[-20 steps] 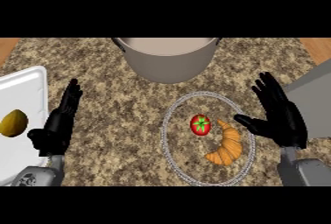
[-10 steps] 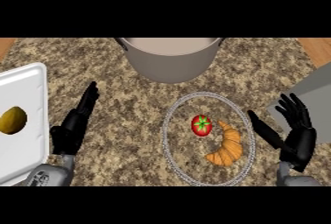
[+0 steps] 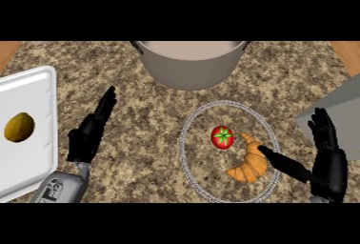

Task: Pick the tomato from the placemat and place it in the tiered shelf

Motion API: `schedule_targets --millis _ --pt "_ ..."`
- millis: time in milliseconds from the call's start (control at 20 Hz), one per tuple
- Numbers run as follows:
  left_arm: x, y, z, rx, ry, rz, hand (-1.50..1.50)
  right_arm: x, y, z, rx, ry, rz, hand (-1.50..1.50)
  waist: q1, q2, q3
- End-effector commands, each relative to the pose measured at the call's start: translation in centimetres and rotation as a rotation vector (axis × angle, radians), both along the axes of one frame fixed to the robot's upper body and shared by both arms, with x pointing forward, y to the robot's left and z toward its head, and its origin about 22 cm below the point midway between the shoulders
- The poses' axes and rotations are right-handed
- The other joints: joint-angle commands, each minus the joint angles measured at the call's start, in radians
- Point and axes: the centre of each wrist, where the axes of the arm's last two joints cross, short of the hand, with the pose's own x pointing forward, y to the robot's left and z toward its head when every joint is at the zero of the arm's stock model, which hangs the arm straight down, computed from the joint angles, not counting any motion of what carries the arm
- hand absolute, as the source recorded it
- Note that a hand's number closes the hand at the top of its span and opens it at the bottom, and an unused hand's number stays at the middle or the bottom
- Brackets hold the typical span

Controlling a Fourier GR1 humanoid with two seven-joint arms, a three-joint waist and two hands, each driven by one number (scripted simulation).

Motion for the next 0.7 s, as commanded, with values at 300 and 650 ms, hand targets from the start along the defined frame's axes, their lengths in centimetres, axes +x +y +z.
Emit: schedule_targets --millis 300,650 --pt "0.5 -1.4 0.2 0.010 -0.015 -0.011 0.00 0.5 2.0 7.9 -0.224 0.312 0.149 -1.50 0.009 -0.001 -0.002" --pt "0.9 -0.4 -0.1 0.004 0.019 -0.019 0.00 1.1 4.2 12.5 -0.473 0.621 0.233 -1.50 0.015 0.000 -0.003"
